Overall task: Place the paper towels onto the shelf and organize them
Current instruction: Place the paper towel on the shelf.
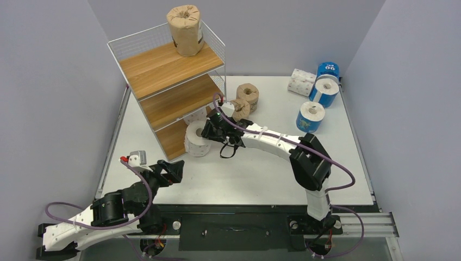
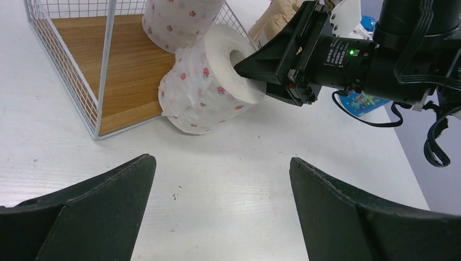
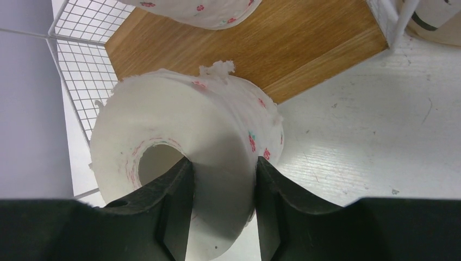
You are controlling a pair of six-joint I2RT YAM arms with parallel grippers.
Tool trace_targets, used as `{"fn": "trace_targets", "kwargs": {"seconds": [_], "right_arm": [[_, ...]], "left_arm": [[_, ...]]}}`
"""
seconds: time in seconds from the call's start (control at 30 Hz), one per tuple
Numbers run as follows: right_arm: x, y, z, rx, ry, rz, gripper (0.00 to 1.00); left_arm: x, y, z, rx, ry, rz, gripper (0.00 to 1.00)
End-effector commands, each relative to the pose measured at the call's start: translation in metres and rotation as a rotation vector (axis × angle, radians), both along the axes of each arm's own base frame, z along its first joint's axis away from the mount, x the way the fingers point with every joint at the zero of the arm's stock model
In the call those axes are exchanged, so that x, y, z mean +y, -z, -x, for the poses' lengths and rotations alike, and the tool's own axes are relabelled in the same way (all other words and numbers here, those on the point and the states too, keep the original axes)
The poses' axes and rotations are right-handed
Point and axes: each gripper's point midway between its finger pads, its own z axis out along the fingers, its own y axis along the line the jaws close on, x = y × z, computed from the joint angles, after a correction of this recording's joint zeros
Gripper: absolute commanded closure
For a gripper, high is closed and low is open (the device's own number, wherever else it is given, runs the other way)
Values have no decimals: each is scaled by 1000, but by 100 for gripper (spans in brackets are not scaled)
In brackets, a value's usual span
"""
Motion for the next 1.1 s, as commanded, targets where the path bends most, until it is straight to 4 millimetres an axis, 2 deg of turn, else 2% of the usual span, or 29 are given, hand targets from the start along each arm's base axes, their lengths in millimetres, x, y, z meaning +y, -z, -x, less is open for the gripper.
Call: {"fn": "trace_targets", "kwargs": {"seconds": [0.0,0.2,0.23,0.4,0.67,0.87,1.07], "right_arm": [[26,-35,-21,-74,28,-124,74],[37,-33,-28,-75,26,-142,73],[38,-27,-28,-66,24,-135,72],[43,-25,-29,-63,16,-140,65],[38,-28,-24,-63,14,-145,44],[35,-36,-20,-68,11,-162,40],[21,-47,-12,-82,8,-164,36]], "left_arm": [[3,-7,-1,0,-23,29,7],[3,-6,-1,2,-27,31,7],[3,-5,-1,4,-27,29,7],[2,-4,-1,6,-25,27,7],[2,-5,-1,7,-24,26,7],[1,-5,-1,10,-23,27,7],[1,-7,-1,11,-22,28,7]]}}
